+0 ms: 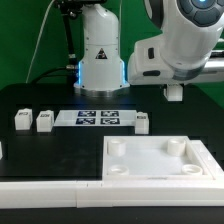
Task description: Assemble one leg
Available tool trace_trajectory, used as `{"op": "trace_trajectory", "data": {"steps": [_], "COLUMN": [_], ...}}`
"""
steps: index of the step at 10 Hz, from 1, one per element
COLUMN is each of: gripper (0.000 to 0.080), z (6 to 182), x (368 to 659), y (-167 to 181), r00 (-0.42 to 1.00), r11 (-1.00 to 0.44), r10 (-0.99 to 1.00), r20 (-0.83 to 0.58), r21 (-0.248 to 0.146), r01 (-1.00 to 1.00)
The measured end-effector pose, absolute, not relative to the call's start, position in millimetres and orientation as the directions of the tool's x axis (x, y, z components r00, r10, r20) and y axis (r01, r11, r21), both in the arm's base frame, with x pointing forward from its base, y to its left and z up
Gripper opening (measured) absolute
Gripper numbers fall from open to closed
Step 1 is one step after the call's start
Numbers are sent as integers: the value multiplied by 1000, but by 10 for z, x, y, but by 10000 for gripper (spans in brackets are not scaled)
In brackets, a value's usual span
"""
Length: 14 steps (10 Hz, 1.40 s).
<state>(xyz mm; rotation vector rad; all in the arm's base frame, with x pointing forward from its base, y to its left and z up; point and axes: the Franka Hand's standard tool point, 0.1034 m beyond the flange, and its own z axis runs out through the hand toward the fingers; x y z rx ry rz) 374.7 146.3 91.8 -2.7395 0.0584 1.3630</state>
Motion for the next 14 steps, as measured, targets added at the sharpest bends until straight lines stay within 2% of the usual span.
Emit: {"op": "trace_trajectory", "data": {"steps": [1, 3, 4, 5, 7, 9, 11, 12, 14], "gripper": [288, 290, 290, 290, 290, 290, 290, 290, 290], "z": [886, 896, 926, 937, 1136, 1144, 1142, 1173, 1265], "x": [3802, 3921, 3889, 4049, 4302, 4337, 4387, 4512, 5011], "y": [1473, 1485, 1428, 1418, 1400, 1393, 1369, 1301, 1253], "r00": [638, 819, 852, 895, 965, 998, 998, 995, 988], "r11": [-996, -994, -995, -994, -993, -993, -993, -991, -987], "r10": [-2, -23, -2, -2, 15, 5, 31, 63, 86], "r20": [-770, -574, -524, -445, -264, -55, 52, 74, 128], "r21": [-59, -71, -85, -97, -119, -116, -115, -115, -127], "r01": [-74, -78, -55, -50, -17, -2, 37, 71, 102]}}
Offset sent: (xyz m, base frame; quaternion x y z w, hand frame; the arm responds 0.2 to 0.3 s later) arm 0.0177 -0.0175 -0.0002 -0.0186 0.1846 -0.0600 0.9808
